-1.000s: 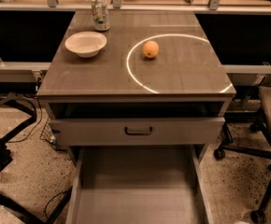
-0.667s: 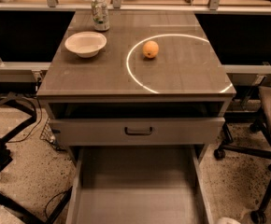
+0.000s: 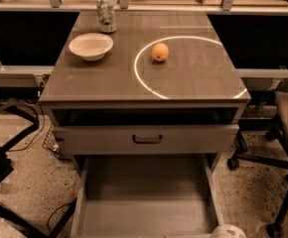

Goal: Close middle drawer

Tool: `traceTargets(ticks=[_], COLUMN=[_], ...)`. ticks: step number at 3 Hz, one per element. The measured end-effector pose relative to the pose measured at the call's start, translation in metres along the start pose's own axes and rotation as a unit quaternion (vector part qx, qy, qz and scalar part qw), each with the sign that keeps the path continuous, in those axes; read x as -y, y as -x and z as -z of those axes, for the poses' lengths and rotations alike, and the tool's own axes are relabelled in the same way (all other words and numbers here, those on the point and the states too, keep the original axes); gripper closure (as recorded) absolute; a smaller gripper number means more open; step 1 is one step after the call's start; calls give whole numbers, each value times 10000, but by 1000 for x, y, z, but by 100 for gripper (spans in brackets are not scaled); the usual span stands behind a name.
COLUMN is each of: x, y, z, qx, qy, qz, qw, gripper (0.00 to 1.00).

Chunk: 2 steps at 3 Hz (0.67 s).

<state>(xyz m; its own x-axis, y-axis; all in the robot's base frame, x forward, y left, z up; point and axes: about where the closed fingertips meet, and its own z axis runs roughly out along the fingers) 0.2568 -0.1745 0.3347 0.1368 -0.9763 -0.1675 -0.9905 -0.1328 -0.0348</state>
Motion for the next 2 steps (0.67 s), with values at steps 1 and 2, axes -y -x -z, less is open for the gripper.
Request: traceTargets(ticks=[1,2], x=[29,65], y=[12,29], z=[10,32], qx=[-52,-127], qy=[-329,-722], qz=[260,577], qw=[9991,9956], gripper=[100,100])
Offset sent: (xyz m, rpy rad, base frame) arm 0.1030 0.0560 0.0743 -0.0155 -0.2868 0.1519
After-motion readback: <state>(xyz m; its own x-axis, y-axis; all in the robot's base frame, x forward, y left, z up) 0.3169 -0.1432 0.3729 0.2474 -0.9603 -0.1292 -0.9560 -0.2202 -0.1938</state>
